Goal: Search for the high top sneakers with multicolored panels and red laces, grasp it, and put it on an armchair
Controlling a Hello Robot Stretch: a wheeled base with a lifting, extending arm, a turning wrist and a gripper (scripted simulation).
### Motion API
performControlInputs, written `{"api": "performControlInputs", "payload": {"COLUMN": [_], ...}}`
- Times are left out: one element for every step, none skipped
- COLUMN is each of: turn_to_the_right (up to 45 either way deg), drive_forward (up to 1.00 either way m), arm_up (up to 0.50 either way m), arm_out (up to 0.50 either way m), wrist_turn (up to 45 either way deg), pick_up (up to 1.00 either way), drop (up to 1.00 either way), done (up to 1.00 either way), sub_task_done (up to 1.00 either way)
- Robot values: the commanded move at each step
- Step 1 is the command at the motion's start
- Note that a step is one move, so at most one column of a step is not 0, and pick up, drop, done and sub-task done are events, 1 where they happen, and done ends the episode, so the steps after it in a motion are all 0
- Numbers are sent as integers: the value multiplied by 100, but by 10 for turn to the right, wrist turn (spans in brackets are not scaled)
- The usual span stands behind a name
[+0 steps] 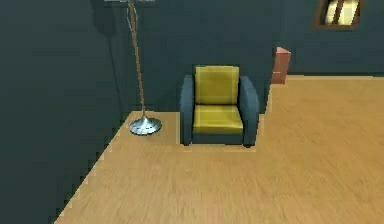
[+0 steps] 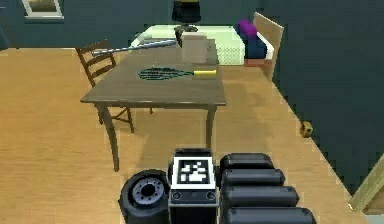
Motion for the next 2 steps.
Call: {"api": "performControlInputs", "payload": {"turn_to_the_right": [90, 0], "drive_forward": [0, 100], "arm_up": [0, 0], "arm_out": [0, 0], "wrist_turn": [0, 0], "pick_up": [0, 0], "drop": [0, 0], "done": [0, 0], "sub_task_done": [0, 0]}}
